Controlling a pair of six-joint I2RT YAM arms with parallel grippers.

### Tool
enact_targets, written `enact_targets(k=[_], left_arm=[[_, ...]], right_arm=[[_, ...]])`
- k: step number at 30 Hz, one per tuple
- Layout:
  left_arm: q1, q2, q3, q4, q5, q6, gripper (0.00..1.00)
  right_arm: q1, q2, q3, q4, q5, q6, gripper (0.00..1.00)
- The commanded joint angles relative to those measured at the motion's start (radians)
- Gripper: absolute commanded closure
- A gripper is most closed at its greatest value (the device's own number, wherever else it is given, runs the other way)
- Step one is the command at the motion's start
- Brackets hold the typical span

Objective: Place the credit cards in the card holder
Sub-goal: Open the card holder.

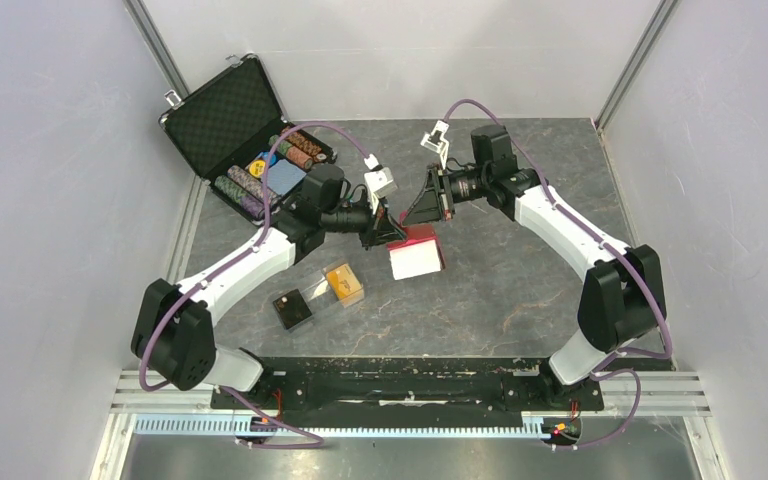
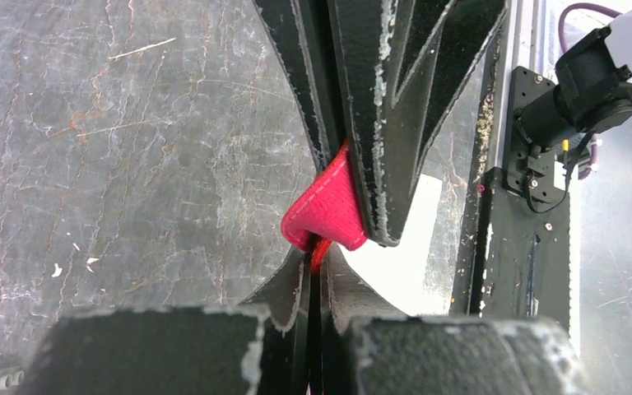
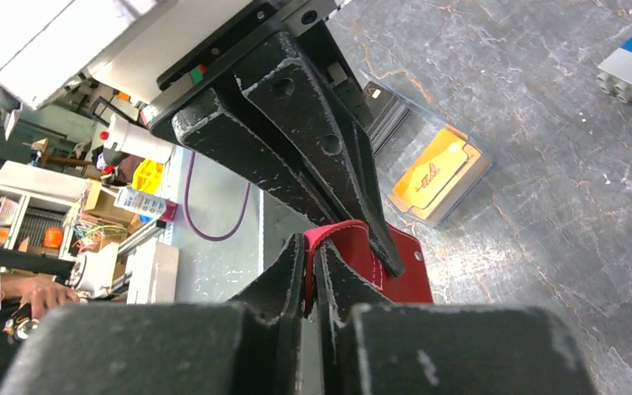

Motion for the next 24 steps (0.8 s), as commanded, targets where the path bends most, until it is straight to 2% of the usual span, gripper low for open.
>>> enact_targets(k=[1, 4, 7, 10, 13, 20, 22, 24], left_arm=[[-0.003, -0.021, 0.029, -0.049, -0.013, -0.009, 0.98], [0.001, -0.039, 0.034, -0.078, -0.011, 0.005, 0.98], [0.008, -0.053, 0.046, -0.114, 0.007, 0.018, 0.98], [0.017, -0.057, 0.068, -0.151, 0.041, 0.024, 0.98], [0.023, -0.051, 0.092, -0.178, 0.075, 0.017, 0.98], [0.026, -0.041, 0.130, -0.203, 0.117, -0.013, 0.98], [0.026, -0.048, 0.132, -0.197, 0.114, -0.021, 0.98], [0.027, -0.056, 0.130, -0.185, 0.106, -0.029, 0.98]], right_arm=[[-0.011, -0.029, 0.044, -0.013, 0.096, -0.037, 0.84], [-0.032, -0.070, 0.026, -0.027, 0.171, -0.068, 0.56], [-0.060, -0.118, -0.003, -0.029, 0.198, -0.100, 0.34], [-0.067, -0.137, -0.019, -0.054, 0.171, -0.144, 0.24], [-0.062, -0.137, -0.047, -0.056, 0.120, -0.154, 0.24], [-0.001, -0.117, -0.070, -0.082, 0.114, -0.192, 0.23], [0.011, -0.103, -0.076, -0.084, 0.126, -0.220, 0.29], [0.014, -0.093, -0.076, -0.085, 0.144, -0.222, 0.48]])
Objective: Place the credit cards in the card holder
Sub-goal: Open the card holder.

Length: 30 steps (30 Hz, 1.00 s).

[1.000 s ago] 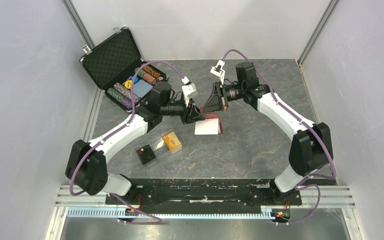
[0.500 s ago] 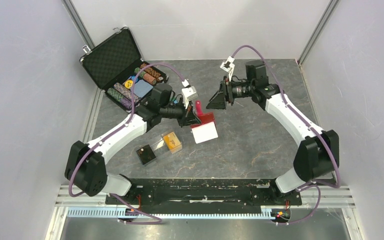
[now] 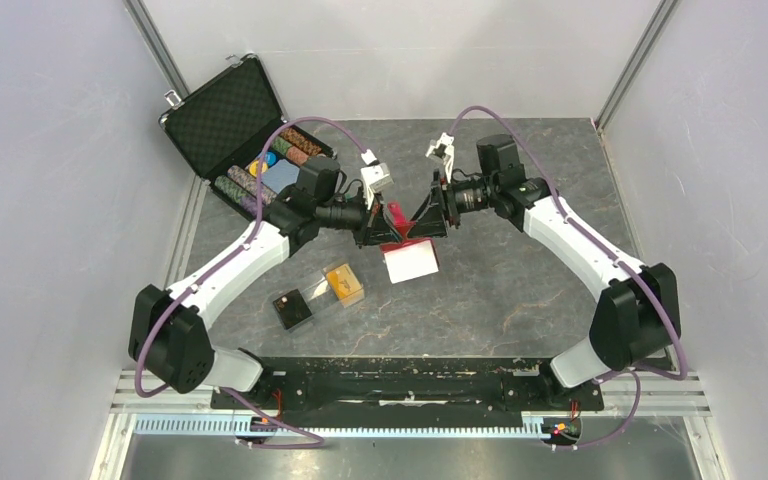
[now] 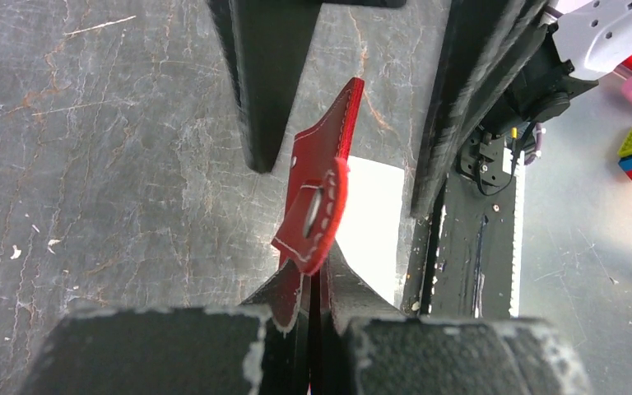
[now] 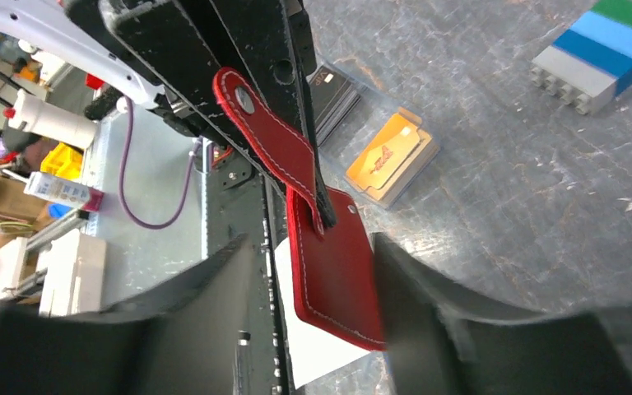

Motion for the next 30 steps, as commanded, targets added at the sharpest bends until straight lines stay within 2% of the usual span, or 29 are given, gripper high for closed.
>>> enact_targets(k=[1, 3, 4, 5, 8, 12, 13, 16, 20, 24, 27, 30], left_arm=[[0.006, -0.041, 0.042, 0.015, 0.035, -0.028, 0.98], [0.007, -0.048, 0.041, 0.015, 0.014, -0.029, 0.97], [0.008, -0.050, 0.041, 0.013, -0.003, -0.031, 0.93], [0.010, -0.055, 0.039, 0.014, -0.033, -0.036, 0.85], [0.015, -0.079, 0.035, 0.016, -0.168, -0.055, 0.41], [0.021, -0.146, 0.000, 0.050, -0.422, -0.151, 0.07], [0.025, -0.156, -0.011, 0.056, -0.473, -0.181, 0.02], [0.059, -0.166, -0.007, 0.018, -0.508, -0.283, 0.00], [0.137, -0.105, 0.004, -0.022, -0.315, -0.443, 0.00], [0.163, -0.034, -0.044, 0.099, -0.076, -0.610, 0.04], [0.165, 0.000, -0.077, 0.206, -0.013, -0.700, 0.07], [0.165, 0.035, -0.075, 0.231, 0.024, -0.727, 0.12]], right_arm=[[0.015, 0.019, -0.005, -0.001, 0.018, -0.043, 0.58], [0.015, 0.025, 0.006, -0.002, 0.040, -0.040, 0.83], [0.015, 0.024, 0.012, -0.001, 0.053, -0.039, 0.94], [0.014, 0.024, 0.018, -0.001, 0.069, -0.036, 1.00], [0.010, 0.022, 0.027, 0.000, 0.150, -0.022, 1.00], [-0.017, -0.006, 0.003, 0.080, 0.235, 0.074, 1.00], [-0.028, -0.016, -0.013, 0.116, 0.246, 0.115, 1.00], [-0.066, -0.041, -0.058, 0.240, 0.254, 0.224, 1.00], [-0.082, -0.030, -0.057, 0.323, 0.234, 0.310, 1.00], [-0.085, -0.020, -0.054, 0.397, 0.208, 0.383, 1.00], [-0.086, -0.019, -0.052, 0.421, 0.204, 0.415, 1.00], [-0.085, -0.018, -0.053, 0.429, 0.199, 0.431, 1.00]])
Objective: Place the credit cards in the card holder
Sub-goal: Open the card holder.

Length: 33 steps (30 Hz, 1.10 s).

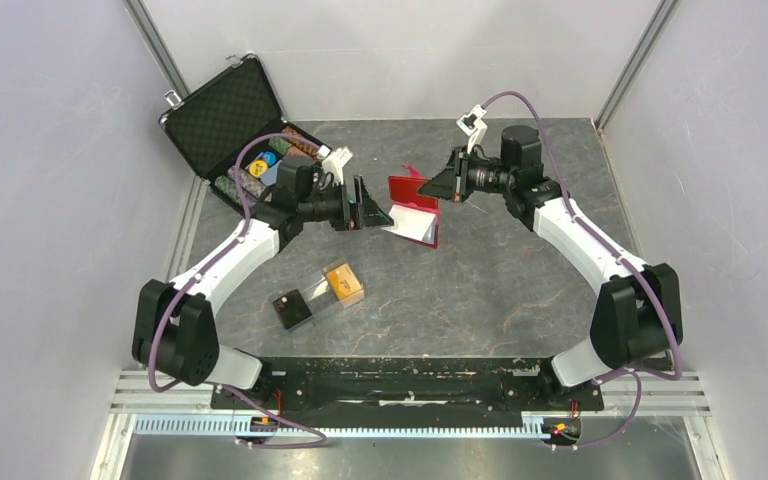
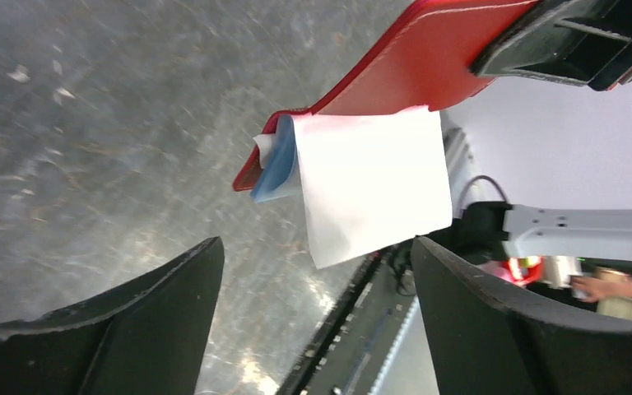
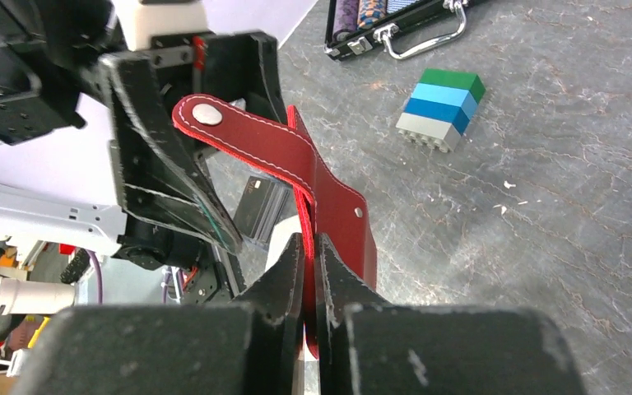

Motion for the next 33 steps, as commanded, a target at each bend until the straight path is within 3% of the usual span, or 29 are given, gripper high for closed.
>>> enact_targets(k=[1, 6, 9, 17, 22, 24, 30, 33], left_arm=[[-0.003, 0.033, 0.003, 0.133, 0.160, -0.157, 0.14], [-0.005, 0.075, 0.011, 0.150, 0.221, -0.175, 0.28], [-0.005, 0.070, 0.012, 0.179, 0.249, -0.195, 0.31], [-0.005, 0.073, -0.007, 0.503, 0.351, -0.402, 0.28], [-0.004, 0.078, -0.001, 0.541, 0.330, -0.408, 0.25], [-0.005, 0.078, 0.014, 0.457, 0.297, -0.341, 0.25], [-0.004, 0.063, 0.109, -0.001, 0.088, -0.014, 0.25], [-0.005, 0.077, 0.109, -0.028, 0.080, 0.013, 0.25]], right_arm=[[0.000, -0.020, 0.010, 0.089, -0.028, 0.066, 1.00], [0.000, -0.019, 0.002, 0.101, -0.026, 0.083, 1.00], [0.000, -0.015, 0.001, 0.103, -0.028, 0.085, 1.00], [0.000, -0.010, -0.021, 0.129, -0.047, 0.109, 1.00], [-0.001, -0.005, -0.037, 0.157, -0.070, 0.148, 1.00], [-0.001, -0.007, -0.042, 0.155, -0.064, 0.157, 1.00], [-0.001, -0.014, -0.060, 0.167, -0.026, 0.230, 1.00], [-0.001, -0.016, -0.081, 0.218, -0.026, 0.289, 1.00]])
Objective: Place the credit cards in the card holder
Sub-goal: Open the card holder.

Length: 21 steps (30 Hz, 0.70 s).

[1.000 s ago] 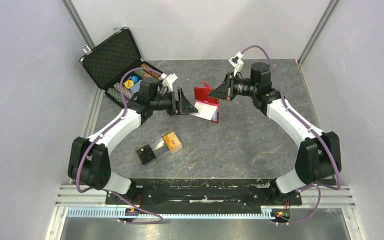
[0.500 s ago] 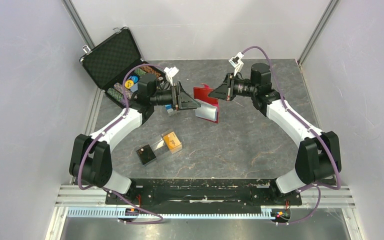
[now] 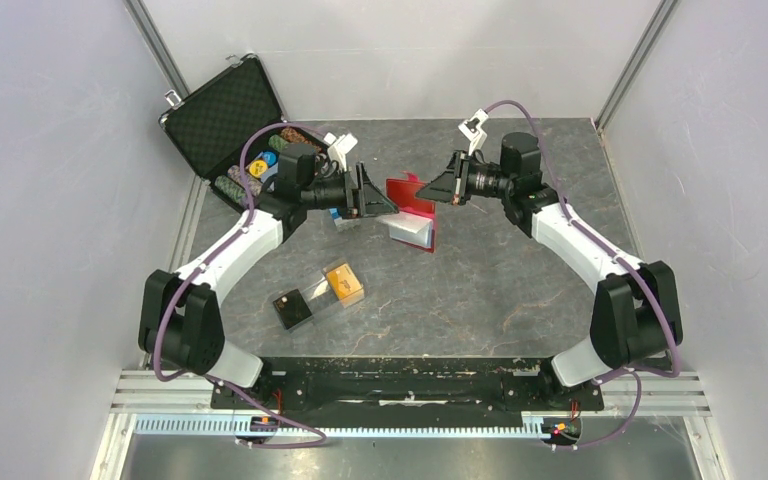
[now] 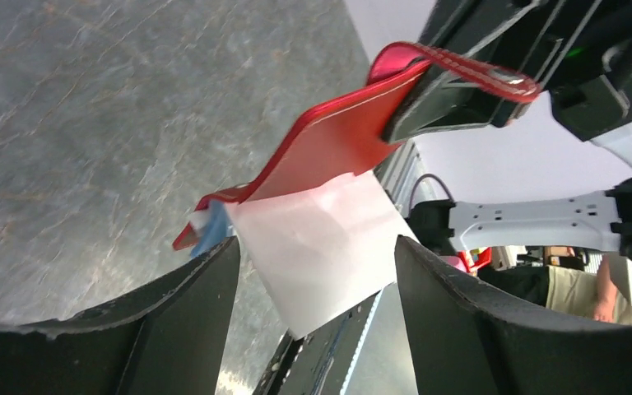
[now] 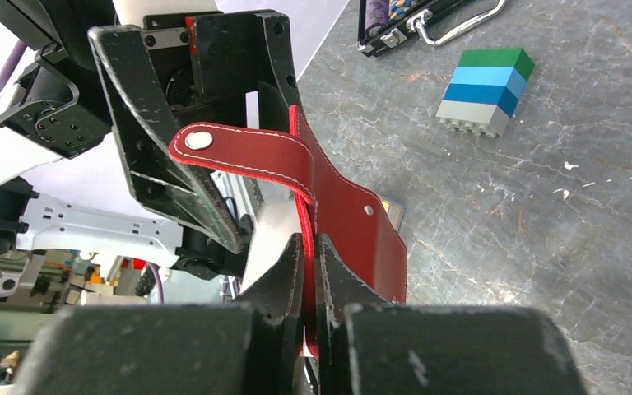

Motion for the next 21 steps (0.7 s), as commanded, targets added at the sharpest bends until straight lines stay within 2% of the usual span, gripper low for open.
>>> enact_targets(k=[1, 8, 10, 16, 21], left_arm=[[-0.003, 0.009, 0.045, -0.158, -0.072, 0.154, 0.25], [-0.003, 0.045, 0.042, -0.140, -0.071, 0.157, 0.25], [-0.005, 0.060, 0.051, -0.139, -0.054, 0.155, 0.26], [-0.016, 0.076, 0.076, -0.137, -0.015, 0.141, 0.39], [-0.031, 0.057, 0.106, -0.223, -0.058, 0.199, 0.40]], right_arm=[[-0.001, -0.016, -0.028, 0.113, 0.003, 0.108, 1.00], [0.000, -0.015, -0.075, 0.223, -0.008, 0.198, 1.00], [0.000, -0.012, -0.073, 0.222, -0.010, 0.199, 1.00], [0.000, 0.002, -0.069, 0.210, -0.003, 0.189, 1.00], [0.000, 0.014, -0.053, 0.150, 0.010, 0.144, 1.00]])
